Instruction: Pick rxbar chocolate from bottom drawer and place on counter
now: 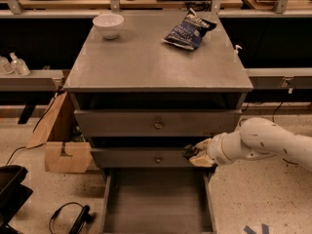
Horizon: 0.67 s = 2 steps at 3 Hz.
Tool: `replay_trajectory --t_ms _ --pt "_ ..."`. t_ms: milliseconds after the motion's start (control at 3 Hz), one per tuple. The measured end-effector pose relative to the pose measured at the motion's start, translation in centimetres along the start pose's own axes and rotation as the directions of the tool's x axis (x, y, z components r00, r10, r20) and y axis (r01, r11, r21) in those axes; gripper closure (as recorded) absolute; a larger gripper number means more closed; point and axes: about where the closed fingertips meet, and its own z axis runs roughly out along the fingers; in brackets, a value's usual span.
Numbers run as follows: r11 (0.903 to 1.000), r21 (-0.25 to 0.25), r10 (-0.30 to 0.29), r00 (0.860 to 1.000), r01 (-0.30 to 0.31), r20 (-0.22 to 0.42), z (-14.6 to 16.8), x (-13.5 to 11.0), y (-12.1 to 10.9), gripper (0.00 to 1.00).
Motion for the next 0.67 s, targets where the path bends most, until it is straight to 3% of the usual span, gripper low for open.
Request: replay_trajectory --t_ms 333,667 --pt "1.0000 0.000 0.000 1.000 0.000 0.000 0.0 0.0 0.0 1.00" --pt "0.9996 0.009 -0.028 0.999 0.028 -0.020 -1.3 -2.2 0.4 1.00"
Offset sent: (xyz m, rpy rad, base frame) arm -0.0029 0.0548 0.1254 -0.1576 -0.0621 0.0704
